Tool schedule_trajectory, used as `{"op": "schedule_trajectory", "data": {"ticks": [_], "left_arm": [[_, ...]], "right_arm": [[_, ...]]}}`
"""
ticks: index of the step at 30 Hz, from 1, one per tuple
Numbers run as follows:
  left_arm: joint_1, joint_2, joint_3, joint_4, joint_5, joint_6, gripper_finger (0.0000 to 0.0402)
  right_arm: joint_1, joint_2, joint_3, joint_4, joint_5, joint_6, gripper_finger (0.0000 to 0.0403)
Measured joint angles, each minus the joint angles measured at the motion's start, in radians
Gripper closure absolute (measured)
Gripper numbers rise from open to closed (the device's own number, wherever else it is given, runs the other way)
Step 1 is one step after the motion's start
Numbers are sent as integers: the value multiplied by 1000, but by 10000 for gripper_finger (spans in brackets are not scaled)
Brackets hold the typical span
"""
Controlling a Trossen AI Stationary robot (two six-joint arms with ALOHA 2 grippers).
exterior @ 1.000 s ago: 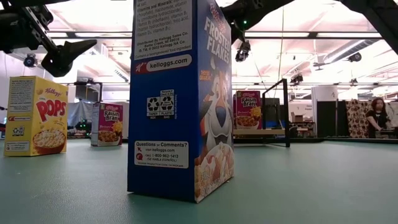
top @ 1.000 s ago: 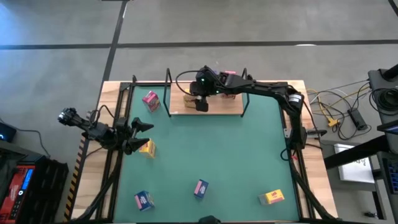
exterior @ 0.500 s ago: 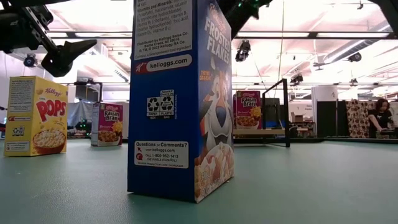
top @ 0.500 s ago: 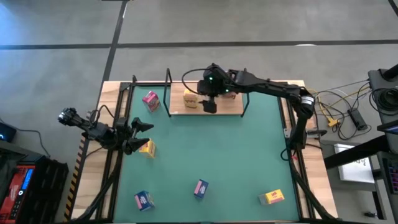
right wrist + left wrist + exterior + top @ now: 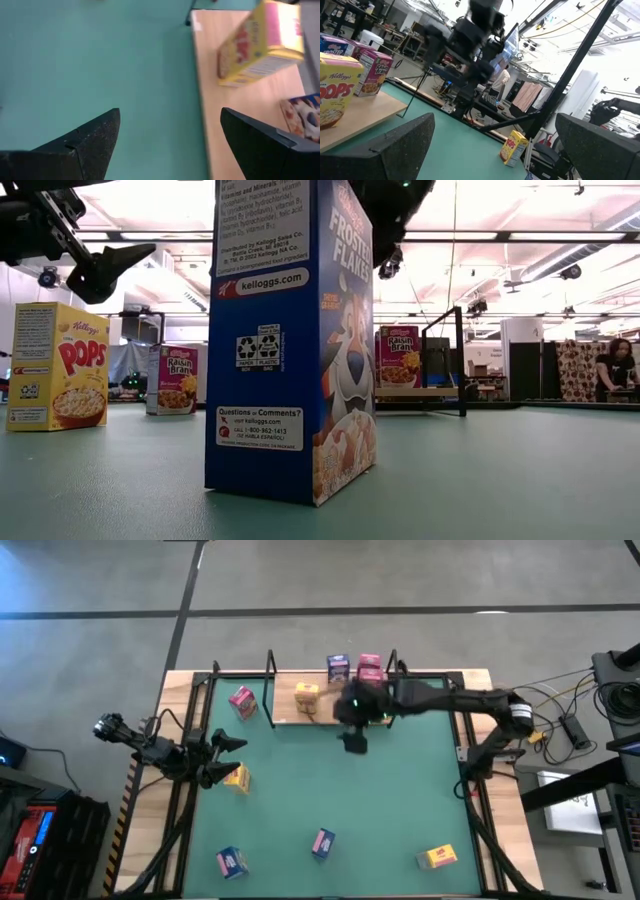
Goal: Stack cereal on shelf
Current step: Put the right blue cereal box on the shelf aligned with the other blue cereal box
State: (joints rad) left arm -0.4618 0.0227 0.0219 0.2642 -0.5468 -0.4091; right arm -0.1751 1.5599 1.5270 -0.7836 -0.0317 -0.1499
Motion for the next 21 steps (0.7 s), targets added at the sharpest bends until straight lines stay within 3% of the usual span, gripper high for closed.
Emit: {"op": "schedule_trajectory", "data": {"ticks": [7,10,21], "left_arm": [[0,0,0,0,0,0,3],[0,0,0,0,0,0,3],[0,0,0,0,0,0,3]], "right_arm": [[214,-96,-218,201,132,-25,69],[305,-114,-278,254,137,-62,69],[511,-37,-314,493,102,-130,72]]}}
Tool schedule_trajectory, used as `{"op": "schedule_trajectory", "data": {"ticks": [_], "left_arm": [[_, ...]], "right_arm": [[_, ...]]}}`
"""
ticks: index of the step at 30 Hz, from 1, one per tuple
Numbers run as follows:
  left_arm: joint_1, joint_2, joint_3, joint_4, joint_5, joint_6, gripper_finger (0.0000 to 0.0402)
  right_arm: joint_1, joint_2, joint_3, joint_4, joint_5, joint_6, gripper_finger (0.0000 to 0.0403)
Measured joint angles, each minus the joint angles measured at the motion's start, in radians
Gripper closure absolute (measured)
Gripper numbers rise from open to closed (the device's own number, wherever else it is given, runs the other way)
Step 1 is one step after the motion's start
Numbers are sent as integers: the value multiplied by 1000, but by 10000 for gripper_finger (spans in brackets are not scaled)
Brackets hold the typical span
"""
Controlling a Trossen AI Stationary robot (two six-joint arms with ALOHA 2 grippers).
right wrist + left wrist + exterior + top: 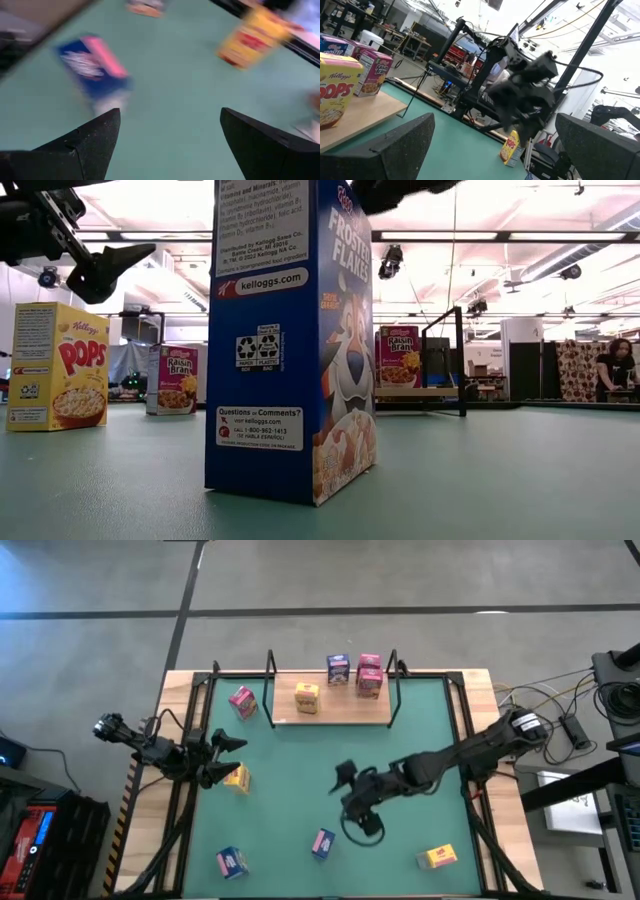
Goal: Stack cereal on shelf
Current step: Put the right blue cereal box on the shelf aligned with the other blue cereal box
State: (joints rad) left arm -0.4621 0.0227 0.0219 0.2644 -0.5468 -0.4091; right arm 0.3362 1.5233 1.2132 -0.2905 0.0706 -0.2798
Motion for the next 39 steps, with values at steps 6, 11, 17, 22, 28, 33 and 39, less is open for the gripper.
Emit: {"op": "schedule_trajectory", "data": {"ticks": [6,11,17,22,28,33,39], "left_arm": [[0,1,0,0,0,0,3],[0,2,0,0,0,0,3],[0,2,0,0,0,0,3],[0,2,0,0,0,0,3],[0,3,0,0,0,0,3],[0,3,0,0,0,0,3],[0,3,0,0,0,0,3]], "right_arm": [[65,63,23,50,-131,-45,74],[72,101,53,83,-127,-131,74],[72,187,105,92,-178,-166,74],[72,239,154,73,-223,-191,74],[71,276,177,63,-232,-213,74],[65,294,189,66,-233,-238,74],[60,329,188,64,-236,-257,74]]}}
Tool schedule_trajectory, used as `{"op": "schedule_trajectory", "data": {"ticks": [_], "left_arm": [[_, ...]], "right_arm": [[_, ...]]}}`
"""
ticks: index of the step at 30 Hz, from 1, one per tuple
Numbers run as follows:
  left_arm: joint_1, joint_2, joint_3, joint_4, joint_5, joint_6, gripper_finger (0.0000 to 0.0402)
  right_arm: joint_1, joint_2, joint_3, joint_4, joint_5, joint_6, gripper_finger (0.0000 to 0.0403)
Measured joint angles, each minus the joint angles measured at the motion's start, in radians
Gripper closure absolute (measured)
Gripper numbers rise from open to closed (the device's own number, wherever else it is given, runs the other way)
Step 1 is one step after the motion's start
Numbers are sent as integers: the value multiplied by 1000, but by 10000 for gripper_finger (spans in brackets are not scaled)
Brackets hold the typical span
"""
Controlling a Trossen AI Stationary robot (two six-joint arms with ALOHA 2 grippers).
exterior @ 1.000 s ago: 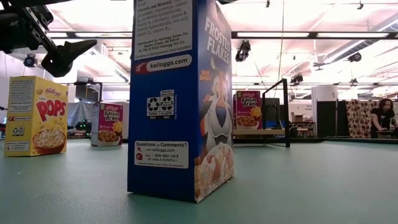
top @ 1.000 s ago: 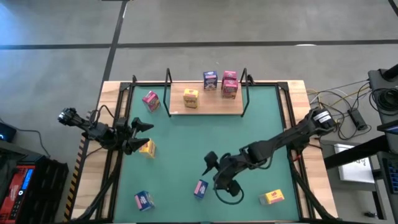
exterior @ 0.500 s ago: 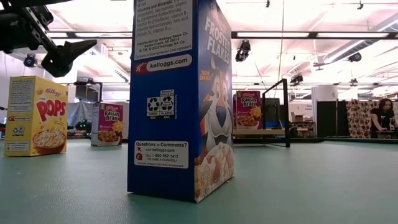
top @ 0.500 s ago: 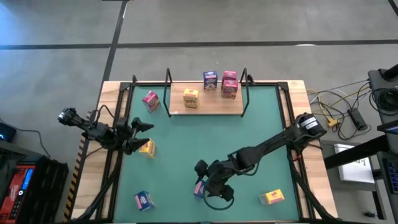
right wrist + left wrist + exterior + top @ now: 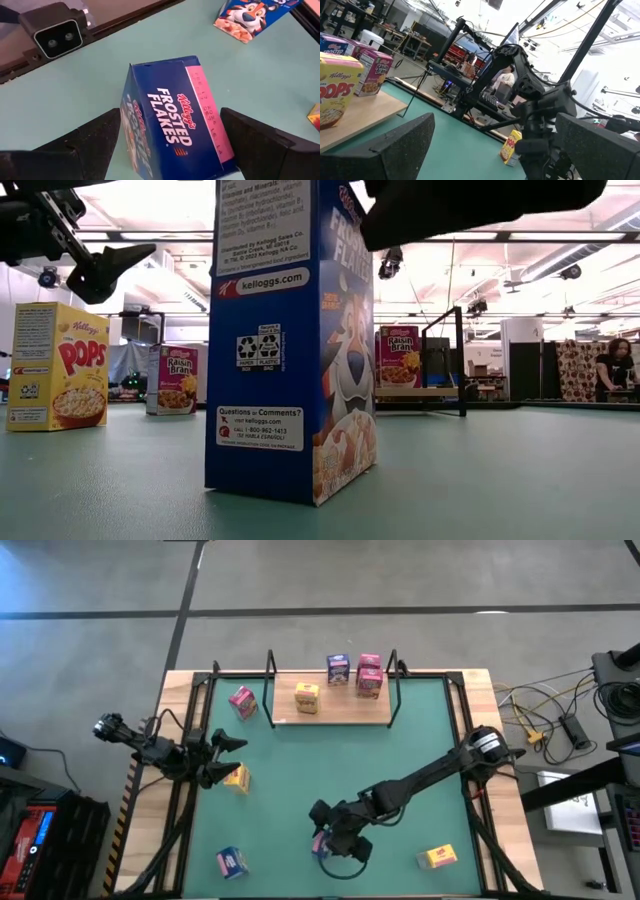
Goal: Stack cereal on shelf
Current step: Put the right blue cereal box on the shelf aligned with the other blue cereal box
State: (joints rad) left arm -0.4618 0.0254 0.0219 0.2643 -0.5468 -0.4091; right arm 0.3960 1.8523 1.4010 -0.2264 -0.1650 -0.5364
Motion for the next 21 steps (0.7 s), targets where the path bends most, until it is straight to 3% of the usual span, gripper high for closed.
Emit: {"op": "schedule_trajectory", "data": {"ticks": [16,21], "left_arm": [[0,0,0,0,0,0,3],[0,0,0,0,0,0,3]], "right_arm": [[-6,31,0,0,7,30,75],[-7,31,0,0,7,50,102]]}}
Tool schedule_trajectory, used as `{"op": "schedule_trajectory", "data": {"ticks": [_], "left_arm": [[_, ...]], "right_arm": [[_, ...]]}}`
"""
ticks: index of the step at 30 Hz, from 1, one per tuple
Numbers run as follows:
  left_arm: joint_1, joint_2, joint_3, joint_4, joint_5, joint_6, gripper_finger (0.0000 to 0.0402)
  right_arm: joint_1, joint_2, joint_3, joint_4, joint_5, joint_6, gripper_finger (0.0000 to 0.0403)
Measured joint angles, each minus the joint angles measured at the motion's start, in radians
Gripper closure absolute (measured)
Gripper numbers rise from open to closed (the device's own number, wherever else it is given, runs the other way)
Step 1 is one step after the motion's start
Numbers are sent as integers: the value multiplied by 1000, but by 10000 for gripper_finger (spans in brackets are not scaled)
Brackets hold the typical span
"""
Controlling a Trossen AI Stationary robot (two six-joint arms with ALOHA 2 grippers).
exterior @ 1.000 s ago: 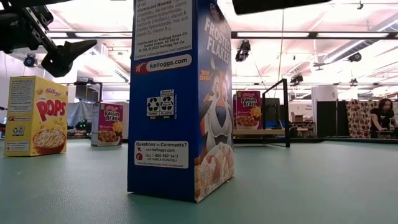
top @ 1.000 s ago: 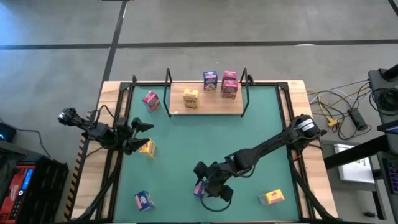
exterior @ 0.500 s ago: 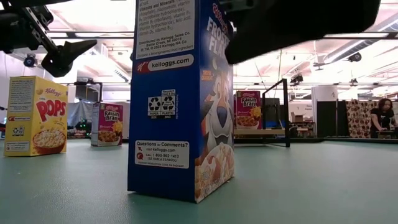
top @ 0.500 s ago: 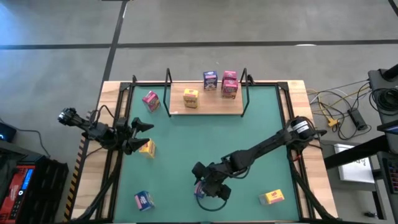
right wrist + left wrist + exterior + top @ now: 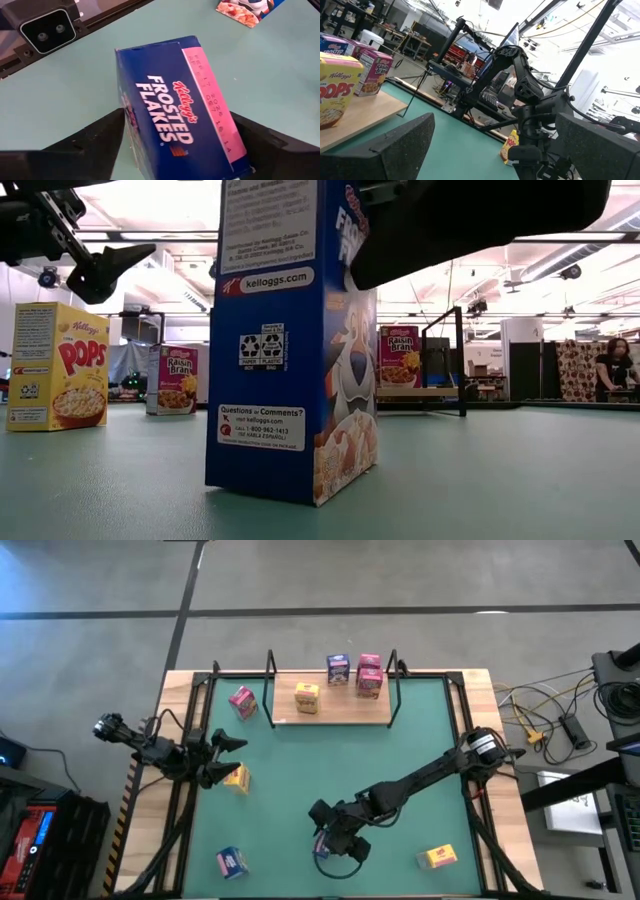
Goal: Stack cereal on shelf
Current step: Put the right blue cereal box on the shelf aligned with the other blue cereal box
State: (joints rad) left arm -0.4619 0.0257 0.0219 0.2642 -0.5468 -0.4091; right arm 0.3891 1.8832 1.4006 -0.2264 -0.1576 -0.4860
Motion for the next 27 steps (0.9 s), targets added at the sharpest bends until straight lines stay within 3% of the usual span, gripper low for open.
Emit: {"op": "schedule_trajectory", "data": {"ticks": [9,13,17,27], "left_arm": [[0,0,0,0,0,0,3],[0,0,0,0,0,0,3],[0,0,0,0,0,0,3],[0,1,0,0,0,0,3]], "right_arm": [[-14,0,0,8,4,75,229],[-28,0,0,8,69,134,266],[-62,-11,-1,0,104,157,271],[-248,-118,-5,-90,22,267,261]]}}
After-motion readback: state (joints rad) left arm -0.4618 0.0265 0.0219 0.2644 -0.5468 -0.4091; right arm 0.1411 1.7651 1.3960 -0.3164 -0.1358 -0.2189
